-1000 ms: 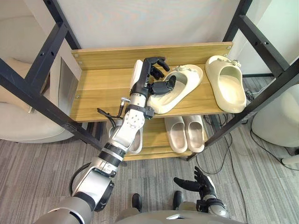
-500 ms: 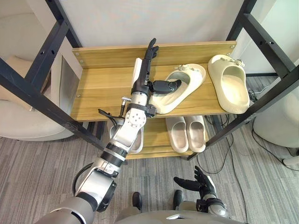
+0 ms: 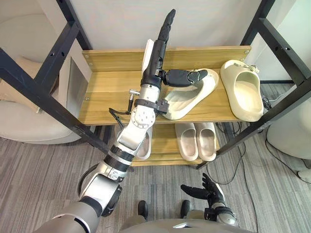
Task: Organize the slippers on the shoe rack
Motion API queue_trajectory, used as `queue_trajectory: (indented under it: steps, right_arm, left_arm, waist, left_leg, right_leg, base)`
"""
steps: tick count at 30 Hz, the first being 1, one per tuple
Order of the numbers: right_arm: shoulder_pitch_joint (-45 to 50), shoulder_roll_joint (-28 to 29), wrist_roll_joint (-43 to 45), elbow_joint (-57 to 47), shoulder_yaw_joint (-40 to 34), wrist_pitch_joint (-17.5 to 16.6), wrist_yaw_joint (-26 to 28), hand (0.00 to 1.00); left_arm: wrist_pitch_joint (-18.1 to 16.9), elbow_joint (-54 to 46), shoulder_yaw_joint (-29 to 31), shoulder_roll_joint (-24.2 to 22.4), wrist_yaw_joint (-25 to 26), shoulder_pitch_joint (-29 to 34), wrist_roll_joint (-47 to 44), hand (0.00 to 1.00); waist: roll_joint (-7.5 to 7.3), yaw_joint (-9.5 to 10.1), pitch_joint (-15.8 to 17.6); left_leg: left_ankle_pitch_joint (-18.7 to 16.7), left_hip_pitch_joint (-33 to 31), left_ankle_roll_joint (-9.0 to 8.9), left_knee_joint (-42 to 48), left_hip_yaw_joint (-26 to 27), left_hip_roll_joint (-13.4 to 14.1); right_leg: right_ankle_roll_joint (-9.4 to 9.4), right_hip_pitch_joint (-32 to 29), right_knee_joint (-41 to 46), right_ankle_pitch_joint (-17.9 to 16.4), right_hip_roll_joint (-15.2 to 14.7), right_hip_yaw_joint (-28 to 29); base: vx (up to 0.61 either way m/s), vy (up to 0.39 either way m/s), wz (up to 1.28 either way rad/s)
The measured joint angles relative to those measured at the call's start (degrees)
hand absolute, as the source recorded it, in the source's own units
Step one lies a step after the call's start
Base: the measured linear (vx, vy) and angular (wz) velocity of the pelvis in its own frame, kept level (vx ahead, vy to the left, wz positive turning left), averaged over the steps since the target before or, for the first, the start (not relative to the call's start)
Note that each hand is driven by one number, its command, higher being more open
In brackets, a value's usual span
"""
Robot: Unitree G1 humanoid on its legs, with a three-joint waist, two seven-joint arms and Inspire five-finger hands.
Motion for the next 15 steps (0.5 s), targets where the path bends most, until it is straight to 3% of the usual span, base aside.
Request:
queue_trajectory:
  steps: [7, 15]
  right_arm:
    - [0.0, -0.3, -0.1, 0.4, 0.0, 0.2, 0.1, 1.0]
    - [-0.1, -0.7, -0.3, 1.1, 0.1, 0.2, 0.1, 1.0]
  left_arm:
    - [-0.1, -3.9, 0.1, 1.3, -0.8, 0.9, -1.5, 1.0]
    - [-2.0, -9.1, 1.3, 1.1, -2.2, 12.0, -5.5, 1.0]
  waist:
    - [0.28, 0.81, -0.2]
    - [0.75, 1.66, -0.5]
  left_leg:
    - [0.0, 0.0, 0.01, 0.2, -0.9, 0.0]
    - [0.0, 0.1, 0.01, 0.2, -1.4, 0.0]
  right_leg:
    - [0.0, 0.4, 0.4, -0.4, 0.0, -0.8]
    - [0.02, 0.7, 0.4, -0.6, 0.0, -1.3]
  base:
    - [-0.01, 0.005, 0.06]
    - [0.0, 0.003, 0.03]
